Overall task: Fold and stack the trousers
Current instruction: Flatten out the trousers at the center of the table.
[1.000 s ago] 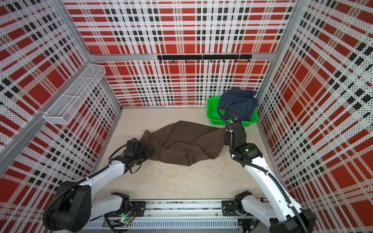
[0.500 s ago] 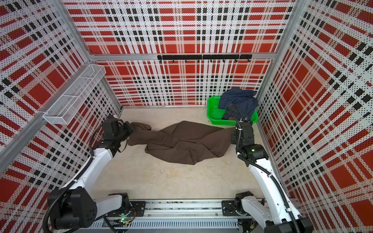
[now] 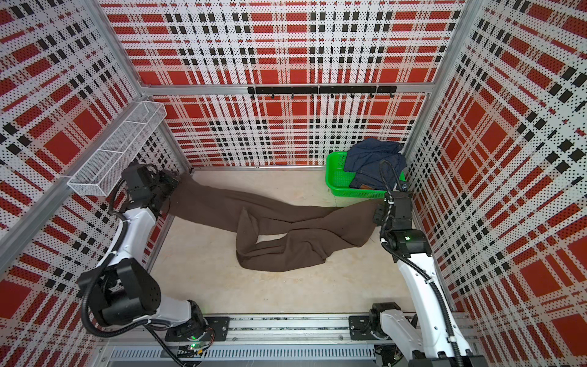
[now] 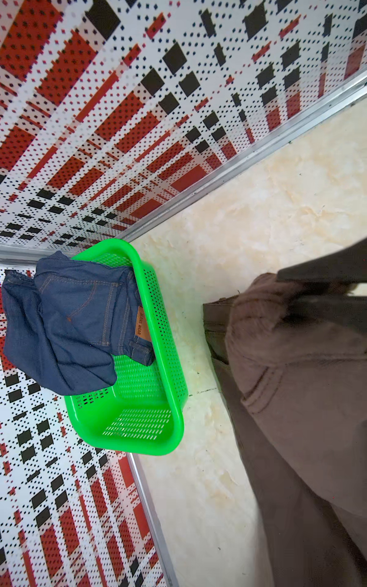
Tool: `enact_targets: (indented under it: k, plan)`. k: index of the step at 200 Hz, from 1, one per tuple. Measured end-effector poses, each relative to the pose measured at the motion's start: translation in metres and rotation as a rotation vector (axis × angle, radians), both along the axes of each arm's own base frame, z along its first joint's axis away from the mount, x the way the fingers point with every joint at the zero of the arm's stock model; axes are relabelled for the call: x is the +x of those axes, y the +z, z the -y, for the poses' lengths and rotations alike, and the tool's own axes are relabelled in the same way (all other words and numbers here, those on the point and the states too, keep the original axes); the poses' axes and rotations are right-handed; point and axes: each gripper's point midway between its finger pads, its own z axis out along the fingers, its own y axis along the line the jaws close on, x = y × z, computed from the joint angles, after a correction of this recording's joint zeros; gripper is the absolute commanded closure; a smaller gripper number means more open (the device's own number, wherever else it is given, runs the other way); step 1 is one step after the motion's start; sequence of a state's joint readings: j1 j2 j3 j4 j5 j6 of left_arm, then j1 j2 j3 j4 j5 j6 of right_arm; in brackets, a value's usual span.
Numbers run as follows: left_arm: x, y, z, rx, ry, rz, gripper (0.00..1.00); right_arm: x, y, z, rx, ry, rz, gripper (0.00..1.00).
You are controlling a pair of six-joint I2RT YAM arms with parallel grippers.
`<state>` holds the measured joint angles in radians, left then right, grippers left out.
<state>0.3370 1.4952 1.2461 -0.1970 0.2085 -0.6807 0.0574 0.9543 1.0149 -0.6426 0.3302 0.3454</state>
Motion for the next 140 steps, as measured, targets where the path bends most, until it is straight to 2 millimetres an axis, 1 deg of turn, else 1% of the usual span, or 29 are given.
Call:
enact_targets:
  k: [9,18,34,47,55,63,65,77,84,92,100,111,127,140]
  plan:
    - [0.002,-0.013,0.006,-0.011,-0.018,-0.033,0.17,0.000,0.000,-0.002,0.008,0.006,0.000,1.00]
    - [0.002,-0.022,0.015,-0.016,-0.035,-0.053,0.16,0.001,-0.001,-0.003,0.015,0.011,0.001,1.00]
    - [-0.001,-0.027,0.034,-0.011,-0.075,-0.066,0.16,0.001,-0.001,-0.005,0.026,0.018,0.002,1.00]
    - [-0.009,-0.029,0.055,0.002,-0.117,-0.070,0.16,0.001,-0.001,-0.006,0.033,0.022,0.004,1.00]
    - [-0.017,-0.031,0.072,0.012,-0.149,-0.073,0.16,0.001,-0.001,-0.006,0.035,0.024,0.004,1.00]
    - [-0.026,-0.034,0.092,0.026,-0.188,-0.077,0.16,0.001,-0.001,-0.007,0.037,0.025,0.004,1.00]
    - [-0.027,-0.035,0.095,0.029,-0.192,-0.078,0.16,0.001,-0.001,-0.007,0.037,0.025,0.004,1.00]
    - [-0.040,-0.044,0.126,0.035,-0.258,-0.092,0.15,0.002,-0.001,-0.007,0.038,0.026,0.006,1.00]
    - [-0.048,-0.054,0.145,0.036,-0.303,-0.107,0.14,0.002,-0.001,-0.007,0.038,0.027,0.007,1.00]
    - [-0.057,-0.067,0.163,0.034,-0.343,-0.132,0.13,0.002,-0.001,-0.007,0.039,0.026,0.007,1.00]
    - [-0.066,-0.086,0.181,0.029,-0.386,-0.170,0.07,0.002,-0.001,-0.007,0.040,0.027,0.006,1.00]
    - [-0.080,-0.112,0.200,0.020,-0.432,-0.231,0.06,0.003,-0.002,-0.007,0.041,0.027,0.004,1.00]
    - [-0.097,-0.144,0.221,0.015,-0.478,-0.309,0.06,0.005,-0.003,-0.007,0.041,0.027,0.002,1.00]
    - [-0.105,-0.164,0.234,0.013,-0.508,-0.356,0.08,0.006,-0.004,-0.008,0.043,0.027,0.004,1.00]
